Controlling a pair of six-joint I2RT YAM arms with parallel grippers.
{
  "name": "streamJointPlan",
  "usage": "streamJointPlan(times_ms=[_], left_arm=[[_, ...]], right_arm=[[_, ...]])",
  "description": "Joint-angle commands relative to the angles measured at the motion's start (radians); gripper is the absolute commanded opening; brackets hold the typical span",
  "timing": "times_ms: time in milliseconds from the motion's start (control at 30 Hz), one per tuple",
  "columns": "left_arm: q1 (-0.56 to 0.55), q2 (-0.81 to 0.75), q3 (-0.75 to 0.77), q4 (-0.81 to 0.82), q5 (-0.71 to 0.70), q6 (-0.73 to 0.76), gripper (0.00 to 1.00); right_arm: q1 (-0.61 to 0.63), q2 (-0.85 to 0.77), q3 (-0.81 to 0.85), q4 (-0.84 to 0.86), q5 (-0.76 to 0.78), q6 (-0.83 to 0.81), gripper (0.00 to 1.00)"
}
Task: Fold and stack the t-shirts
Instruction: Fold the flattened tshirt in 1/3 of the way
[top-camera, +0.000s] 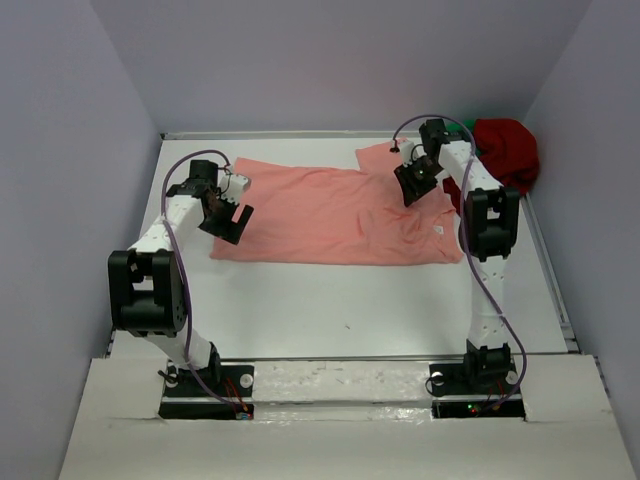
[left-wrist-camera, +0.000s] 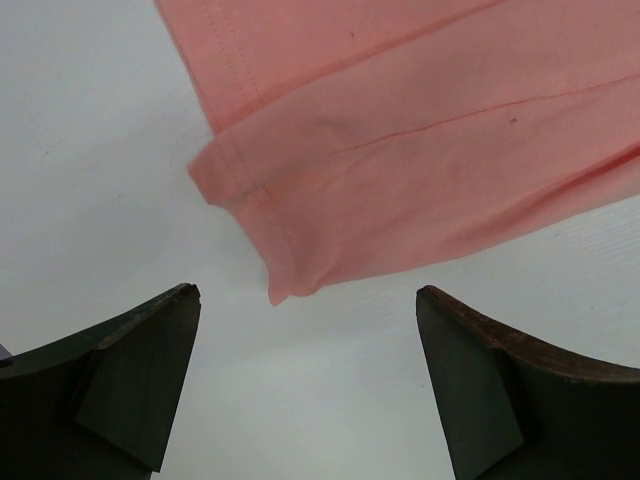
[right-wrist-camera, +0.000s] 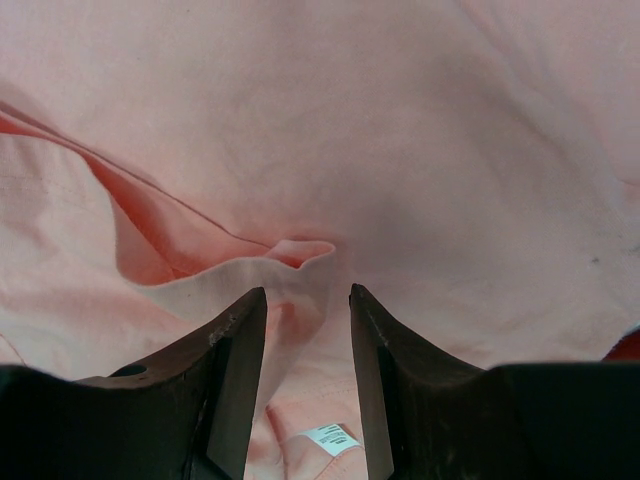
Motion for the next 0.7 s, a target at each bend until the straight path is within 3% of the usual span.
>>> streamJointPlan(times_ms=[0,267,433,567,667], left_arm=[[-0.005,-0.003,-0.006,-0.005,-0.001,-0.01,0.99],[-0.011,0.02,-0.003,-0.002,0.001,-0.015,0.99],[-0.015,0.022,0.006,-0.007,0.001,-0.015,0.99],[-0.018,0.025,0.006,-0.007,0.002,-0.015,0.99],[-0.02,0.029,0.008,-0.008,0.002,-0.015,0.99]], right_arm=[[0.007,0.021,0.067,0.021,-0.016,-0.014,0.45],[0.007,0.047,0.095,0.009,-0.01,-0.02,0.45],[0.007,0.05,0.089,0.009,-0.018,-0.023,0.26],[0.007,0.047,0.075,0.006,-0.015,-0.024,0.23],[0.007,0.041,0.066,0.011,-0.013,-0.026,0.04]])
